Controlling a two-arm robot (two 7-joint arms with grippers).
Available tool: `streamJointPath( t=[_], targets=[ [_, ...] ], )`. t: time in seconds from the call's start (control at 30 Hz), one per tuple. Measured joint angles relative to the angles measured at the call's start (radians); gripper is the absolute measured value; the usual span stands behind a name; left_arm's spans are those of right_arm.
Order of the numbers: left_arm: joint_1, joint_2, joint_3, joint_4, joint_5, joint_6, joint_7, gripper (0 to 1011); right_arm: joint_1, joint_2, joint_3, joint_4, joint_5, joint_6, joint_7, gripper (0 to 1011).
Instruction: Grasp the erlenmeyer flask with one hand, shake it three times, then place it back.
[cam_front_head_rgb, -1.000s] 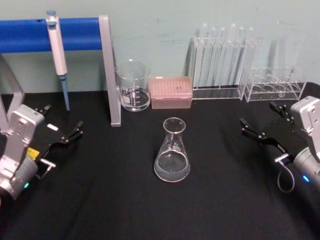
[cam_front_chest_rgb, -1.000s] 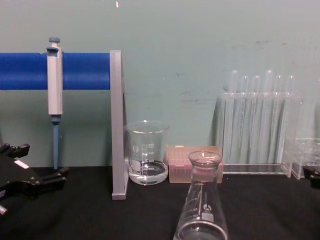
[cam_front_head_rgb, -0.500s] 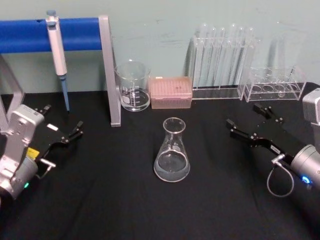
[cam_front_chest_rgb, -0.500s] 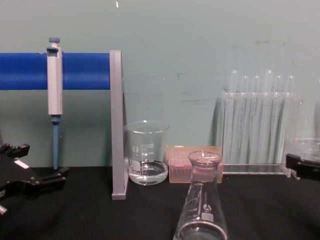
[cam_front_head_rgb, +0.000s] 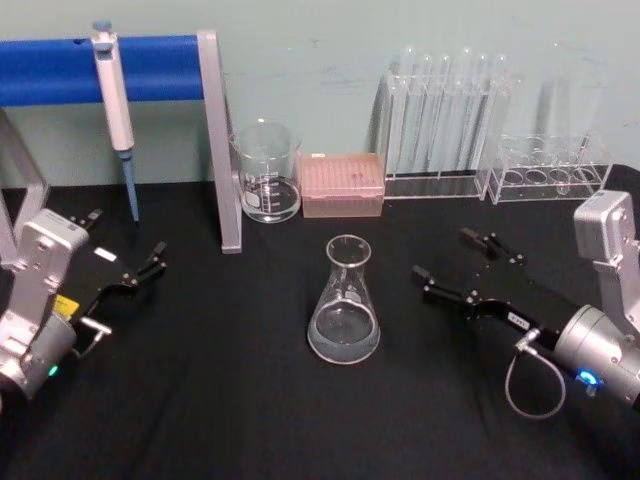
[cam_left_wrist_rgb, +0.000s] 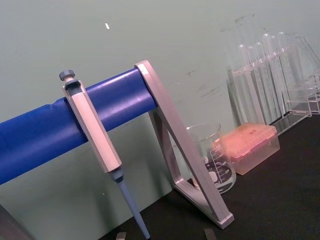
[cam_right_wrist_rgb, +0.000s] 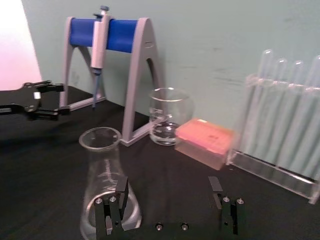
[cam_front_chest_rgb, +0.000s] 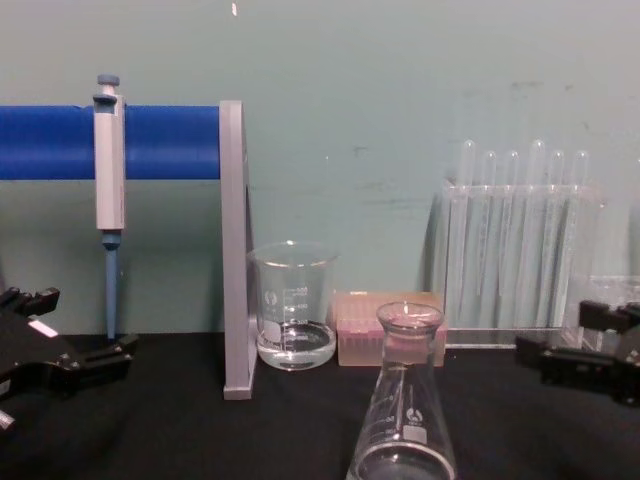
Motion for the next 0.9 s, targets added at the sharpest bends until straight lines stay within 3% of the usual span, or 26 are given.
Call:
streamJointPath(
  t=[0.43,0.9],
  targets=[
    [0.0,0.0,0.0,0.0,0.0,0.0,0.0,1001,0.024,-0.045,-0.033,0.022,-0.028,0.028,0.064,1003],
    [0.0,0.0,0.0,0.0,0.0,0.0,0.0,1001,0.089,-0.115,-0.073,0.095,-0.092,0.024,0.107,1003]
  ],
)
